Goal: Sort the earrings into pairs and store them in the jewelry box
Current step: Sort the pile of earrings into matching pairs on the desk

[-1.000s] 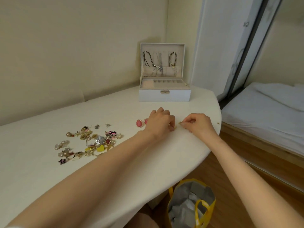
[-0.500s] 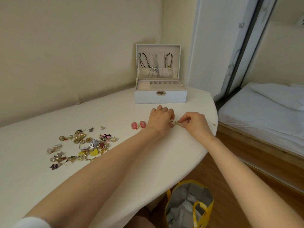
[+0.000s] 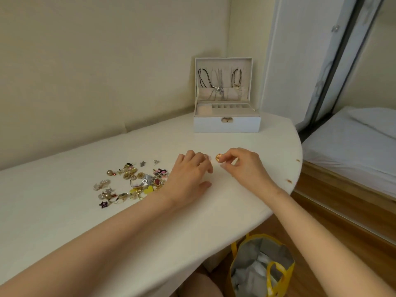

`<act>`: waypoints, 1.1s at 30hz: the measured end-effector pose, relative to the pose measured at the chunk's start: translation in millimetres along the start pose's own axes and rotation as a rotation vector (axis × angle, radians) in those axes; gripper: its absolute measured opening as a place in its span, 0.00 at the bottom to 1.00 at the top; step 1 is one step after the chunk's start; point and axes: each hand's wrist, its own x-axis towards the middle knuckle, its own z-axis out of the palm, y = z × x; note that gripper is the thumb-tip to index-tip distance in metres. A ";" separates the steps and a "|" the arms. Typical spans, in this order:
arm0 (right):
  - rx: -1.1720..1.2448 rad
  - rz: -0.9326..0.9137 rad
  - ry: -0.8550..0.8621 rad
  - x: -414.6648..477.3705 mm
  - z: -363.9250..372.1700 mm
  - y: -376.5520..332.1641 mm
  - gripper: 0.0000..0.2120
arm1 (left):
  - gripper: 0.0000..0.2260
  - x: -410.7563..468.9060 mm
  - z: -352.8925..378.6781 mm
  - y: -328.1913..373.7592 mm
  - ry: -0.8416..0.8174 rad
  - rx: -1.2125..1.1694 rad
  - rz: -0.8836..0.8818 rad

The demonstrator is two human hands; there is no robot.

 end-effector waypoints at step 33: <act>0.206 -0.076 -0.310 18.0 111.3 -86.2 0.13 | 0.10 -87.0 -72.8 -161.1 -0.307 -0.324 -0.699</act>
